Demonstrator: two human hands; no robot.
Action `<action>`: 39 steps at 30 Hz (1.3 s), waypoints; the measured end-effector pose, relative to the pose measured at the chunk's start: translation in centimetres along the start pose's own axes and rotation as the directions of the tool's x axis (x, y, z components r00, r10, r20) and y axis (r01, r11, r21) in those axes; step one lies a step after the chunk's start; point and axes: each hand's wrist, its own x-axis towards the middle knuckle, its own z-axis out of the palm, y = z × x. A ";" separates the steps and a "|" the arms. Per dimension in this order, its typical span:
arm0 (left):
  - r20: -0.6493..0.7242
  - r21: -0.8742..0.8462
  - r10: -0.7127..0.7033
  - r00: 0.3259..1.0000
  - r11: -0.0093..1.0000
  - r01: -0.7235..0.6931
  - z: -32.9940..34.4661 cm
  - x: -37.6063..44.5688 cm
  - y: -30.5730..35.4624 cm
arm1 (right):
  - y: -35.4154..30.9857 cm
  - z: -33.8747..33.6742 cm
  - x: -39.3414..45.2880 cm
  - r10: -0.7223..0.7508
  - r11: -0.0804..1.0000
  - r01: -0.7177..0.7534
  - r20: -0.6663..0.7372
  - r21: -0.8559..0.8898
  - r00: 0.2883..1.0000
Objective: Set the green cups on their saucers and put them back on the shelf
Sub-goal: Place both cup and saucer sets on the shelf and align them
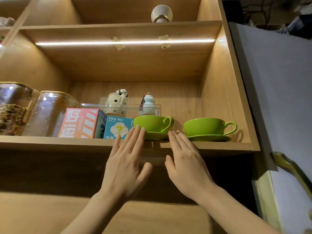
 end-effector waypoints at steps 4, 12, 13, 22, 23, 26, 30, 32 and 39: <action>0.037 0.102 0.015 0.999 0.995 -0.019 0.5 0.2 -0.4 | -0.1 0.7 0.6 0.021 0.997 -0.018 0.035 -0.076 0.999; 0.060 -0.051 0.010 0.998 0.999 -0.007 0.8 0.0 -0.7 | -0.2 0.5 1.4 0.076 0.993 -0.065 0.121 -0.094 0.990; 0.064 -0.111 -0.001 0.998 0.994 0.008 0.5 0.1 -0.6 | -0.2 0.4 1.4 0.078 0.994 -0.068 0.121 -0.086 0.990; 0.100 -0.134 -0.142 0.985 0.979 0.155 -0.7 1.3 -0.6 | -0.7 -0.1 1.0 -0.006 1.000 0.007 0.130 -0.007 0.992; 0.100 -0.124 -0.135 0.986 0.981 0.147 -0.9 1.4 -0.5 | -0.7 -0.1 1.0 0.001 1.000 -0.001 0.131 0.003 0.991; 0.103 -0.106 -0.105 0.989 0.988 0.116 -1.5 1.5 -0.1 | -0.6 0.0 1.1 0.016 1.000 -0.017 0.133 0.004 0.991; 0.106 -0.117 -0.061 0.993 0.990 0.073 -1.7 1.7 1.2 | -0.4 0.0 1.0 0.031 0.998 -0.022 0.166 -0.058 0.986; 0.109 -0.134 -0.050 0.993 0.989 0.065 -1.7 1.8 1.7 | -0.5 0.0 1.0 0.041 0.997 -0.028 0.174 -0.078 0.984; 0.114 -0.253 -0.046 0.992 0.965 0.073 -1.4 1.4 1.8 | -0.7 0.5 1.3 0.086 0.994 -0.075 0.137 -0.080 0.987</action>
